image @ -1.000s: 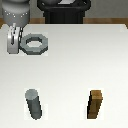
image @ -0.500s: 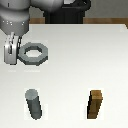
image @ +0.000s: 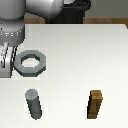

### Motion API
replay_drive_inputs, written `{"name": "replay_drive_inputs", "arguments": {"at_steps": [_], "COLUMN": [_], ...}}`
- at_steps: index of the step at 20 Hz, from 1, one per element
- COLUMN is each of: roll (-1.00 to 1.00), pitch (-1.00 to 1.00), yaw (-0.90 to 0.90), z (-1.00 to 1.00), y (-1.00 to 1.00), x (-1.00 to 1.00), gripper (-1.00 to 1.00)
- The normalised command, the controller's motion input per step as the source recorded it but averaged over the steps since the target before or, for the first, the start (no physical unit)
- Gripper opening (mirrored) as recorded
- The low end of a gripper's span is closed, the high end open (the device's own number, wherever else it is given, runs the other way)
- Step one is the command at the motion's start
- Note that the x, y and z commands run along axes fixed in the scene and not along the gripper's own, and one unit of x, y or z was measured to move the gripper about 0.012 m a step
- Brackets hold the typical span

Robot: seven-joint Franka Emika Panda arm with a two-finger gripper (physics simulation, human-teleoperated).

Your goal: Put the loop with the handle onto the peg.

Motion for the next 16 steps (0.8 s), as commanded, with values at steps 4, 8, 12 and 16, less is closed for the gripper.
{"name": "replay_drive_inputs", "arguments": {"at_steps": [4,8,12,16], "roll": [0.0,0.0,0.0,0.0], "pitch": [0.0,0.0,0.0,0.0], "yaw": [0.0,0.0,0.0,0.0], "z": [0.0,0.5,0.0,-0.5], "y": [0.0,0.0,0.25,0.0], "x": [1.0,0.5,0.0,0.0], "gripper": [-1.0,-1.0,-1.0,-1.0]}}
